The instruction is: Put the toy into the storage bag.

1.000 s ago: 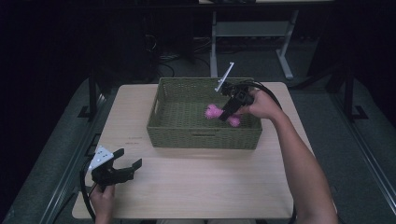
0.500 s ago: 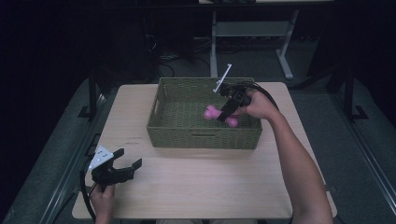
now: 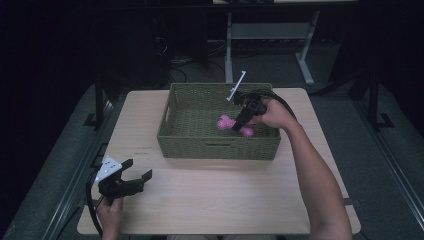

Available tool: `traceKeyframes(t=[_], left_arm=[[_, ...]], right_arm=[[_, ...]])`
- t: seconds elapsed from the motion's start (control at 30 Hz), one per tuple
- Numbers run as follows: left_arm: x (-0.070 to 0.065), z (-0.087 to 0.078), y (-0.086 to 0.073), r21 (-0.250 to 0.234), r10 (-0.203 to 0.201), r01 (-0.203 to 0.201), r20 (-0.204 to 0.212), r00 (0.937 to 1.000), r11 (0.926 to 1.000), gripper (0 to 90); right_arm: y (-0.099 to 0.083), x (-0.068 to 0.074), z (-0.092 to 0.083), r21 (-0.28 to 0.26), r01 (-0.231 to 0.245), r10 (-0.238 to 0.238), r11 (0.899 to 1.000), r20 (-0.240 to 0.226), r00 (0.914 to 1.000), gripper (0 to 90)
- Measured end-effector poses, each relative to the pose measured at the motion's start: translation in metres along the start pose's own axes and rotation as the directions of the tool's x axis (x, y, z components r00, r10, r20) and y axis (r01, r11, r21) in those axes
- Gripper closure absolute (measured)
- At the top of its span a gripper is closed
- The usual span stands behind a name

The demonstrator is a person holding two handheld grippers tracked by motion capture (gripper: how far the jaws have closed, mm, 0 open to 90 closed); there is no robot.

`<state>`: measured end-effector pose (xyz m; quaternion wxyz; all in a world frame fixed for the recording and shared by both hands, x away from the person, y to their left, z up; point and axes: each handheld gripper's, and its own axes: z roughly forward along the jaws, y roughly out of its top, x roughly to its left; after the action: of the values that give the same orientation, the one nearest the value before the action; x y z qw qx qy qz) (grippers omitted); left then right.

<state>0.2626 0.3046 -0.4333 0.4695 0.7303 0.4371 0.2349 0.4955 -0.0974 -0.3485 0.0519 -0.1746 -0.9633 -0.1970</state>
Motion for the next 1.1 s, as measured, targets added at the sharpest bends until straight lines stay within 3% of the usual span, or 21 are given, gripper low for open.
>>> traceKeyframes(t=[1.1], left_arm=[[-0.001,-0.001,0.000,-0.004,0.003,-0.004,-0.003,1.0000,1.0000,13.7]], right_arm=[[-0.003,-0.006,0.028,0.043,-0.024,0.025,0.999,-0.027,0.9993,57.3]])
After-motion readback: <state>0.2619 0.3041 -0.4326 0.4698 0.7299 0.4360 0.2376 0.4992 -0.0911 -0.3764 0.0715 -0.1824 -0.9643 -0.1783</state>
